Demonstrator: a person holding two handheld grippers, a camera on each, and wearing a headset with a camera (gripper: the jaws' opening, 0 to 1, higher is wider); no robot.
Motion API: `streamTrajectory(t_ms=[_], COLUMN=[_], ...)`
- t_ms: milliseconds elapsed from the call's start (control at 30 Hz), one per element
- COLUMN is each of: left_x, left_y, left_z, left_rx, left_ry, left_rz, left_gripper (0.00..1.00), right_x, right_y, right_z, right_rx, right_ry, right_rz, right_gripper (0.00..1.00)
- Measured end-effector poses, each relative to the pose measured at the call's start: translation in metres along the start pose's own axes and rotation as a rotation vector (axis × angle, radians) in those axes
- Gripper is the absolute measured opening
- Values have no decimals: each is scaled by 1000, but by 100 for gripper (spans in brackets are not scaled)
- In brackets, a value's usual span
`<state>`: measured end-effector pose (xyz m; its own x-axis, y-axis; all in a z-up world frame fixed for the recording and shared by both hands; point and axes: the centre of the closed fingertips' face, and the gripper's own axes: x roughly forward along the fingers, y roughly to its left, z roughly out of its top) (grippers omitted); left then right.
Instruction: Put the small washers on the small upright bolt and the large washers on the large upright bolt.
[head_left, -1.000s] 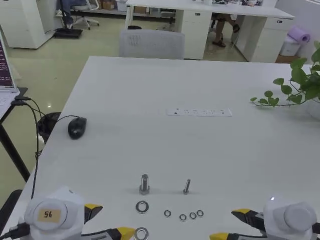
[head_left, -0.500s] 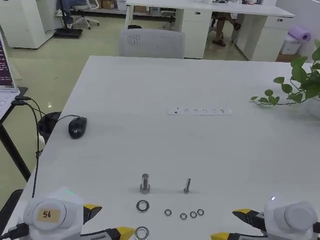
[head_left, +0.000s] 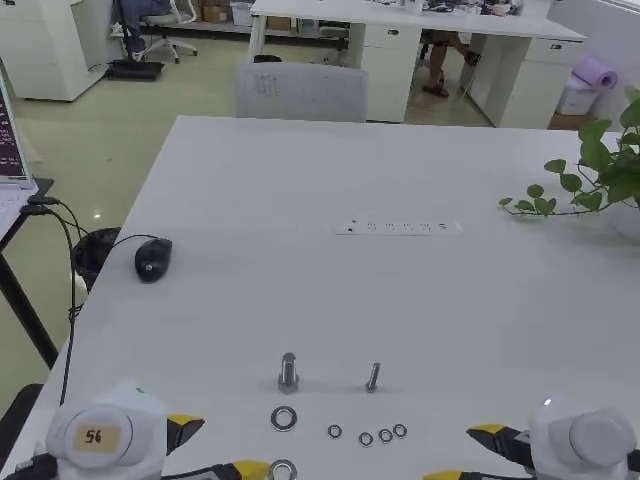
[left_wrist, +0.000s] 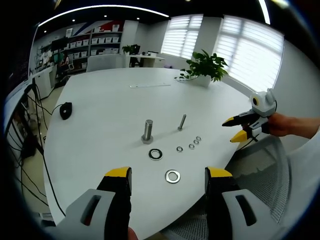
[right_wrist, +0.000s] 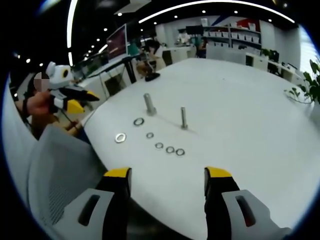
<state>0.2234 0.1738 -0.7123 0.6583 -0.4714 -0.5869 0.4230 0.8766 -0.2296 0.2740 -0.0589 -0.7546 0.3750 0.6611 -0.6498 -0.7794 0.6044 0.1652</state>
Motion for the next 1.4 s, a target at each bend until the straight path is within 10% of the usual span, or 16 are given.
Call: streamTrajectory(t_ms=[933, 1400], left_x=[-1, -2], left_y=[2, 3], left_z=[2, -1], left_rx=[-10, -32], left_ry=[-13, -18], left_rz=[1, 10], left_gripper=[58, 58], right_x=[4, 32], right_y=[-1, -26], right_z=[0, 1], right_rx=[-21, -247], right_ry=[32, 210], right_rz=[23, 72], right_gripper=[54, 36])
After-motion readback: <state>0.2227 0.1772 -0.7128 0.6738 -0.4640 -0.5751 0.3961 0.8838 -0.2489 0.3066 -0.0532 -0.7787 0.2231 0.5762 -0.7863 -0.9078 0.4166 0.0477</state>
